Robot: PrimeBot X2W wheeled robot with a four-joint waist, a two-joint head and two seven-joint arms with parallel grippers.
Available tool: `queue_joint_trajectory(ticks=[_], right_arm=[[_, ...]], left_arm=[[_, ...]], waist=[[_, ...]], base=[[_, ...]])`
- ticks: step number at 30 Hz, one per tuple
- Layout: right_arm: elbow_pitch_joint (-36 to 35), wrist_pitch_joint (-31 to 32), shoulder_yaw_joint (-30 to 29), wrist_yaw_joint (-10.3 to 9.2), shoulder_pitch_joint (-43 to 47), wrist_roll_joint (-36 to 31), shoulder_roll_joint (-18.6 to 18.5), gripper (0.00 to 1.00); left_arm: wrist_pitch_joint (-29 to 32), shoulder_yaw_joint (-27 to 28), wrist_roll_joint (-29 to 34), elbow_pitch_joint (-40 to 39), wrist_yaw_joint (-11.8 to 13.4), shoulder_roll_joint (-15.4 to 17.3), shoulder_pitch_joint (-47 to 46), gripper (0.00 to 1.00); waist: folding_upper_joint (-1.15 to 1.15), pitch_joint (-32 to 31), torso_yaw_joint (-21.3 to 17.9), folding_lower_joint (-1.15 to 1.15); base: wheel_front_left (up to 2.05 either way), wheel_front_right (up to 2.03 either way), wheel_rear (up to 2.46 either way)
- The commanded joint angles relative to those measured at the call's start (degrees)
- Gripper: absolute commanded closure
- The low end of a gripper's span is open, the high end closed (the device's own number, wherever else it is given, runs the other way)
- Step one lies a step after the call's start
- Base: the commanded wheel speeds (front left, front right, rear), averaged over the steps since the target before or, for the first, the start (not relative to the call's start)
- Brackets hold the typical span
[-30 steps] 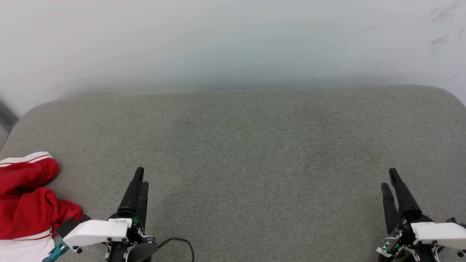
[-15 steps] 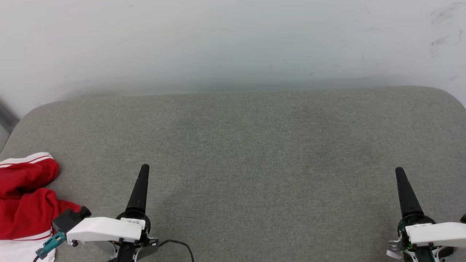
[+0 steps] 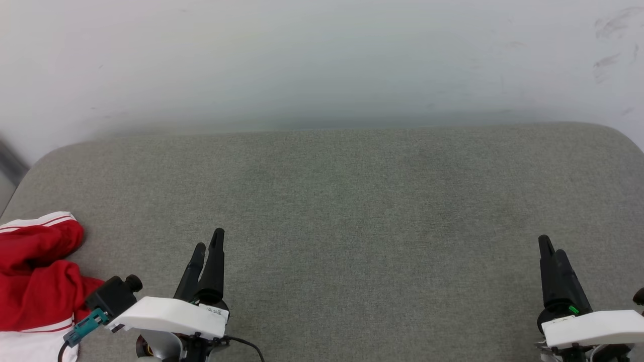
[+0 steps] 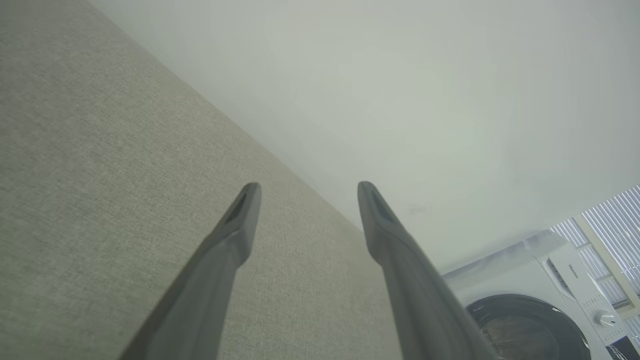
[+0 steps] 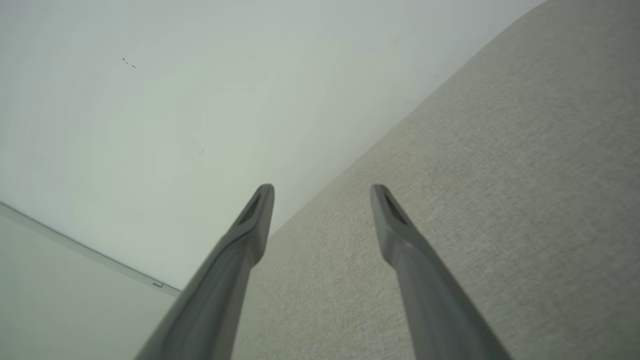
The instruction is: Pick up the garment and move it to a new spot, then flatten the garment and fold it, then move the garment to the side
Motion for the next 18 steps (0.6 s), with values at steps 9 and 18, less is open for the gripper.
queue_joint_trajectory(ticks=[9,18], right_arm=[[-2.71,0.06,0.65,0.02,0.22,-10.90,-0.08,0.00],[-4.48,0.89,1.23,0.01,0.89,-19.75,-0.08,0.00]], left_arm=[[-2.10,-0.31,10.29,-1.38,0.82,0.16,0.19,0.00],[-3.61,-1.69,18.31,-1.47,1.13,0.17,0.68,0.00]], waist=[[0.00,-0.22,0.01,0.00],[0.00,-0.27,0.30,0.00]], base=[[0.00,0.00,0.00],[0.00,0.00,0.00]])
